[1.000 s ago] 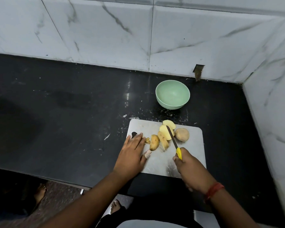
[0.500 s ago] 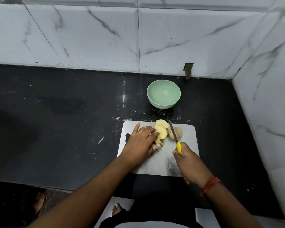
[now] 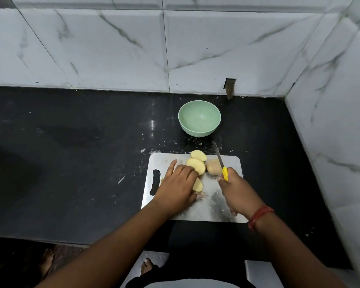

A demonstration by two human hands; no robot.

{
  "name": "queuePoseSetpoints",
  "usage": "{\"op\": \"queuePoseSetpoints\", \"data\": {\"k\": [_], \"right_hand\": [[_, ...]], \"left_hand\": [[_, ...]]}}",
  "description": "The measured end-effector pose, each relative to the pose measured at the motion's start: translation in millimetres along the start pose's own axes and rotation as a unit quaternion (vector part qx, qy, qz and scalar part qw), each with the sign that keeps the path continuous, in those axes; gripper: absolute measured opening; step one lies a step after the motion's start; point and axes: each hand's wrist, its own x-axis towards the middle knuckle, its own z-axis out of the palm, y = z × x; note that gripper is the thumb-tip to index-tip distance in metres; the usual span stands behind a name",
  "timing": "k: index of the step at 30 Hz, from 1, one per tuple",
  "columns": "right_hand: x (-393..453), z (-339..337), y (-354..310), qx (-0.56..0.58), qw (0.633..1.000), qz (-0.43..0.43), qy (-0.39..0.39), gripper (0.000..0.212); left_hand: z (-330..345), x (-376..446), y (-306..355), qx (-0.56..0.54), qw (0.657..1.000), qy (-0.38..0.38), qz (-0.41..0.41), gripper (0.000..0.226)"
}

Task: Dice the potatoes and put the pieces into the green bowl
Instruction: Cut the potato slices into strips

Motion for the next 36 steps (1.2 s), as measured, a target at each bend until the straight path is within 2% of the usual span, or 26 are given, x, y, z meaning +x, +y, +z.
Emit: {"op": "queuePoseSetpoints", "data": {"k": [3,5,8,15,23,28,36], "right_hand": [[6.8,-6.4,-7.2,0.042,0.999,0.002,0.006,0.008],[7.3,-7.2,-7.5,0.058,0.998,0.005,0.002,0.008],[4.4,-2.6,-0.3,0.057,0.998,0.012,-0.008,0.008],[-0.2,1.0,11.3,0.052,0.998,0.022,-0.018,0.011],[-3.6,-2.7,15.2,0.062,0.998,0.017,-0.012,0.014],[-5.9,-4.5,16.6,0.061,0.998,0.024,-0.008,0.012],[-12.4,-5.0,20.6,0.065,0.997,0.036,-0.009,0.012]], "left_hand": [[-1.0,3.0,3.5,0.009,1.0,0.003,0.014,0.05],[0.8,1.6,3.6,-0.005,1.0,0.004,-0.007,0.055],[3.0,-0.5,5.3,-0.006,0.999,0.001,-0.049,0.066],[0.7,-0.3,6.0,0.007,0.998,0.035,-0.057,0.072],[-3.2,3.8,1.6,-0.001,0.992,0.063,-0.106,0.06],[-6.6,10.2,-3.4,0.02,0.992,0.053,-0.117,0.052],[-6.6,16.4,-18.4,0.0,0.987,0.038,-0.153,0.051]]}}
